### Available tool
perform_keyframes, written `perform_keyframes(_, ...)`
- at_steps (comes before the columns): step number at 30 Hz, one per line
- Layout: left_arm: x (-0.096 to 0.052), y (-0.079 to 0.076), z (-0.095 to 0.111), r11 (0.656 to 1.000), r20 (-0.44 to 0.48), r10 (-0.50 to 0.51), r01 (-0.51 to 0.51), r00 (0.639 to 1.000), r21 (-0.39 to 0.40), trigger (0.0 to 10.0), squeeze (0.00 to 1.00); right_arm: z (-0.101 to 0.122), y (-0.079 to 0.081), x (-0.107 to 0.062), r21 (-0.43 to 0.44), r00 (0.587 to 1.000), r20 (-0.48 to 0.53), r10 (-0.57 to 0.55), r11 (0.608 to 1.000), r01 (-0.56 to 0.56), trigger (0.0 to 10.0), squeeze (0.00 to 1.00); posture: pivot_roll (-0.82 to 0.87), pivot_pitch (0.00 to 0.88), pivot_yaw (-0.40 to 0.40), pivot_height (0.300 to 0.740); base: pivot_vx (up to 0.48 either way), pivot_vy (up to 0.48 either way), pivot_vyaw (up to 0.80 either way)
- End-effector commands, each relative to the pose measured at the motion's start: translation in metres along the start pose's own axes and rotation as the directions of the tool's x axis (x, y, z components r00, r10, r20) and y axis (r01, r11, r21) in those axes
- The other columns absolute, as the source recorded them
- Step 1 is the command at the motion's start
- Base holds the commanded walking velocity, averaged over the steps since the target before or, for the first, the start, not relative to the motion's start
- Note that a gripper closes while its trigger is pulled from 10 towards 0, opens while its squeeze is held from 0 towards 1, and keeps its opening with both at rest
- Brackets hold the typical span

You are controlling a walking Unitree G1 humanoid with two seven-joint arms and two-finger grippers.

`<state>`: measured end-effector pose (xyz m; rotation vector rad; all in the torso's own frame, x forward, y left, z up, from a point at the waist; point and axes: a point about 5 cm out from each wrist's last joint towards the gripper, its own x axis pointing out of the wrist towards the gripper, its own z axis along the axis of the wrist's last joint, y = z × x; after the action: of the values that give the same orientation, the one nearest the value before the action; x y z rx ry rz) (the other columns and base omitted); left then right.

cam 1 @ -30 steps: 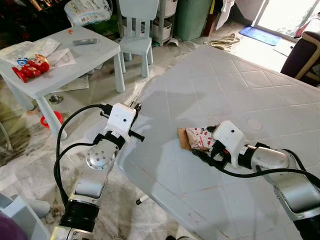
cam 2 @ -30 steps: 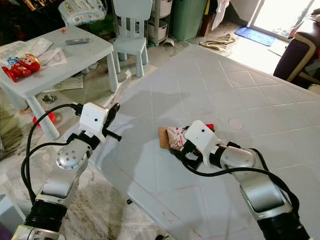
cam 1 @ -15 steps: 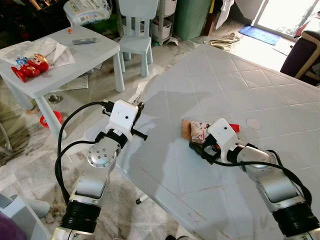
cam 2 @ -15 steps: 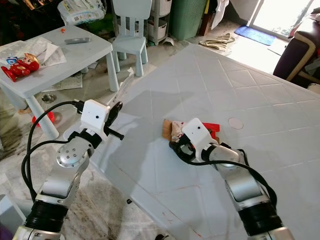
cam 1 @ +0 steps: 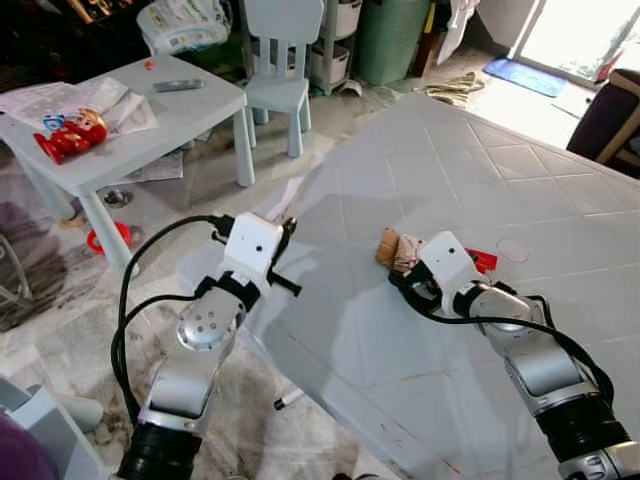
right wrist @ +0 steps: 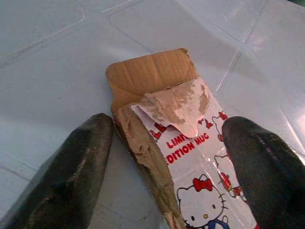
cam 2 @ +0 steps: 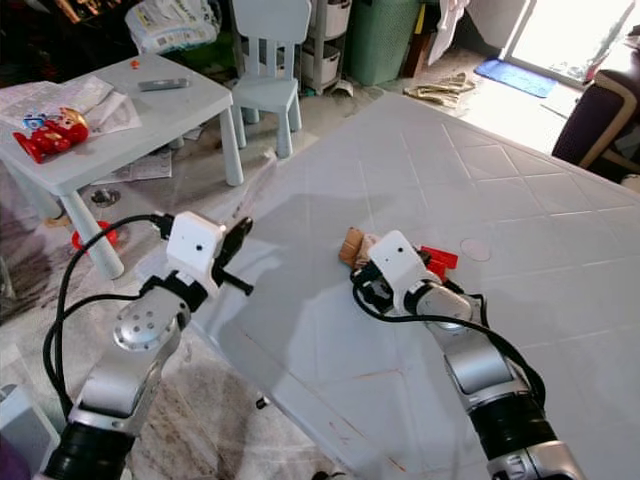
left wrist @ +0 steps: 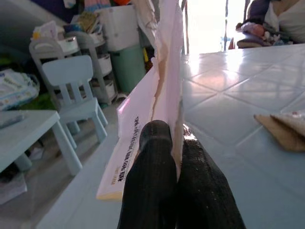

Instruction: Picking trash to rubbish bin

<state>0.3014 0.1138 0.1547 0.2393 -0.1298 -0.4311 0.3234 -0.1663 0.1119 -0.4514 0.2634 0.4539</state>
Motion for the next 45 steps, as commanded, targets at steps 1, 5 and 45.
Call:
perform_keyframes(1, 0.001, -0.003, 0.006, 1.0, 0.016, -0.01, 0.01, 1.0, 0.0, 0.0, 0.0, -0.053, -0.004, -0.01, 0.083, 0.971, -0.238, -0.023, 0.996, 0.043, 0.0, 0.0, -0.02, 0.135, -0.11, 0.74, 0.0, 0.0, 0.0)
perform_keyframes(5, 0.001, -0.003, 0.007, 1.0, 0.017, -0.011, 0.011, 1.0, -0.001, 0.0, 0.0, -0.054, -0.002, -0.01, 0.11, 0.97, -0.245, -0.01, 0.993, 0.038, 0.0, 0.0, -0.02, 0.134, -0.11, 0.74, 0.0, 0.0, 0.0)
perform_keyframes(45, 0.004, 0.002, 0.012, 1.0, 0.021, 0.006, -0.005, 1.0, -0.006, 0.0, 0.0, -0.019, 0.017, -0.008, 0.576, 0.972, -0.122, 0.2, 0.812, -0.094, 0.0, 0.0, -0.02, 0.13, -0.11, 0.74, 0.0, 0.0, 0.0)
